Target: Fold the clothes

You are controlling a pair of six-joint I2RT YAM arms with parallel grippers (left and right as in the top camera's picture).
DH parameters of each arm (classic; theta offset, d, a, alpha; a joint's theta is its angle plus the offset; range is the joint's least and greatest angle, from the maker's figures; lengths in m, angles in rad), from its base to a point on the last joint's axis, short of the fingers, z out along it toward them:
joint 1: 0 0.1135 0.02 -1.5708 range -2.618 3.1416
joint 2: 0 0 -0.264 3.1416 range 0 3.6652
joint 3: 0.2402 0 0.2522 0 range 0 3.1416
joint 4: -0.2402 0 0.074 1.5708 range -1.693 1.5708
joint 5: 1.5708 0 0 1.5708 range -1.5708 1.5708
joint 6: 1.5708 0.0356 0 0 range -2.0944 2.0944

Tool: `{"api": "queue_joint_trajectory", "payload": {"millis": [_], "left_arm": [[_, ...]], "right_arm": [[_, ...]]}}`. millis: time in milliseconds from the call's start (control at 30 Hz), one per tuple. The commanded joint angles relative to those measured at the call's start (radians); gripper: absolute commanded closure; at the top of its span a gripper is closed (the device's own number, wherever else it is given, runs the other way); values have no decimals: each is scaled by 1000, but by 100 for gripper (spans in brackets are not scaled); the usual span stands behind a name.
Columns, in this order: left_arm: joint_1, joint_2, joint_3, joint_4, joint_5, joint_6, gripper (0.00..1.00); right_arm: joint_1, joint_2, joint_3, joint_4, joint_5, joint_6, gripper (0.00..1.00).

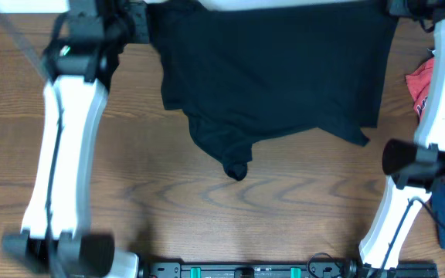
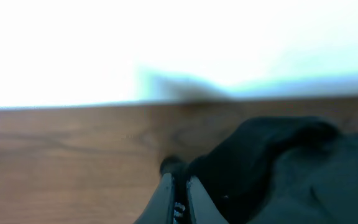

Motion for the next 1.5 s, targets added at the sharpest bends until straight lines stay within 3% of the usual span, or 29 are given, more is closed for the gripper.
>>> {"api": "queue_joint_trajectory", "payload": {"millis": [0, 433, 667, 900, 1167, 1467], "left_arm": [[-29, -149, 6, -25, -115, 76, 94], [-105, -573, 6, -111, -186, 122, 94], [-105, -686, 6, -169, -186, 122, 94], [-105, -718, 6, -407, -187, 63, 94], [-105, -726, 18, -726, -402, -108, 94], [-91, -775, 161, -921, -425, -198, 94]], "right_arm": [[30, -122, 18, -14, 80, -20, 99], [110, -388, 18, -174, 125, 8, 99], [110, -536, 18, -292, 130, 77, 99], [110, -691, -68, -359, 200, 143, 99], [110, -883, -477, -357, 275, 217, 99], [110, -1014, -960, -196, 291, 267, 99]]}}
